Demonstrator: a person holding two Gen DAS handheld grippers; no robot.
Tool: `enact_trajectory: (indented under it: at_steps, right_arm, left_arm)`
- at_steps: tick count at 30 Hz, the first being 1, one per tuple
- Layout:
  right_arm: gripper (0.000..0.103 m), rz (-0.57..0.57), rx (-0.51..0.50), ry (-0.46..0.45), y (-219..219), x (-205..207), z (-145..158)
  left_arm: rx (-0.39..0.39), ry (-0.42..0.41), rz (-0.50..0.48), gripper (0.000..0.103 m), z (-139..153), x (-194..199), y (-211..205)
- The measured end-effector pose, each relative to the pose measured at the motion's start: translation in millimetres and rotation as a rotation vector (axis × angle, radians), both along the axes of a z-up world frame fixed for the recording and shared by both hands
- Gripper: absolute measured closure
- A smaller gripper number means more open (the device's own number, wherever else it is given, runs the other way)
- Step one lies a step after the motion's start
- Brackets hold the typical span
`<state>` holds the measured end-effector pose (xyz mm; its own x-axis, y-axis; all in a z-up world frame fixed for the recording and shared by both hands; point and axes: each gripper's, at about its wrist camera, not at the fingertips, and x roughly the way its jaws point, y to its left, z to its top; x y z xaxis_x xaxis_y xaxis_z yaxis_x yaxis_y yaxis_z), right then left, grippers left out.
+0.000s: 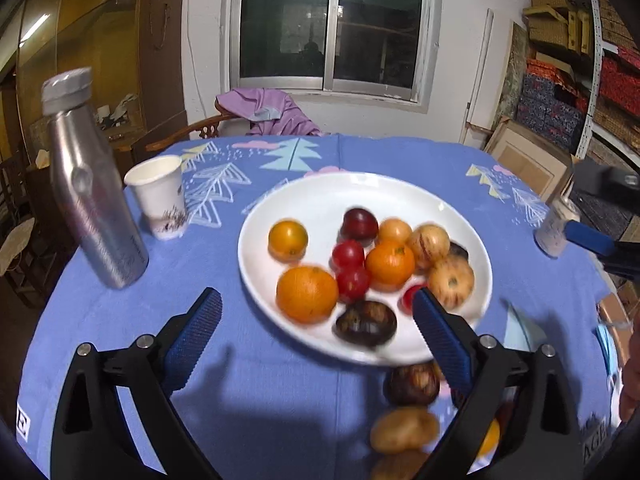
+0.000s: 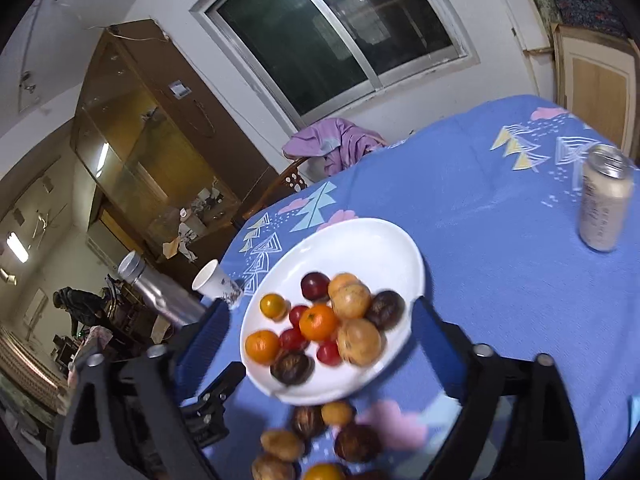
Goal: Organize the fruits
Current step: 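Lower the tomato and striped fruit onto the white plate, opening both grippers, then move the left gripper onto a pale round fruit on the tablecloth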
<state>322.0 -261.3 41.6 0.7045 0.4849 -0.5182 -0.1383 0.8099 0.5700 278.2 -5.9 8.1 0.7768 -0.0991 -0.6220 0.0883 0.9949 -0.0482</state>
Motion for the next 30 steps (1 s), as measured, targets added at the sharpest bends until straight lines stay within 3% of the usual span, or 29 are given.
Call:
enact_trajectory:
  at_steps: [3, 8, 13, 18, 22, 25, 27, 30]
  right_arm:
    - [0.004, -0.025, -0.025, 0.005, -13.8, -35.7, -16.9]
    - [0.003, -0.024, -0.049, 0.09, -27.3, -65.4, -49.2]
    - [0.004, -0.024, -0.036, 0.04, -30.3, -73.5, -41.6]
    - [0.004, 0.003, 0.013, 0.069, -33.2, -71.5, -43.2]
    - [0.004, 0.002, 0.023, 0.081, -33.6, -71.4, -44.4]
    - [0.004, -0.005, 0.036, 0.086, -36.3, -71.6, -44.8]
    - [0.003, -0.014, 0.048, 0.088, -39.5, -71.5, -44.9]
    - [0.003, -0.022, 0.073, 0.093, -43.8, -72.1, -45.0]
  left_arm:
    - [0.041, 0.015, -0.019, 0.009, -12.5, -27.8, -5.3]
    - [0.097, 0.005, -0.035, 0.005, -23.4, -69.9, -12.6]
    - [0.126, 0.044, -0.08, 0.005, -38.8, -87.5, -19.7]
    - [0.15, 0.055, -0.107, 0.004, -42.8, -87.5, -27.2]
    - [0.121, 0.074, -0.11, 0.004, -43.1, -82.3, -21.7]
    - [0.139, 0.037, -0.056, 0.004, -35.1, -82.4, -8.5]
    - [0.151, 0.016, 0.032, 0.004, -30.8, -83.3, 9.3]
    - [0.085, 0.045, 0.099, 0.004, -32.3, -84.1, 37.0]
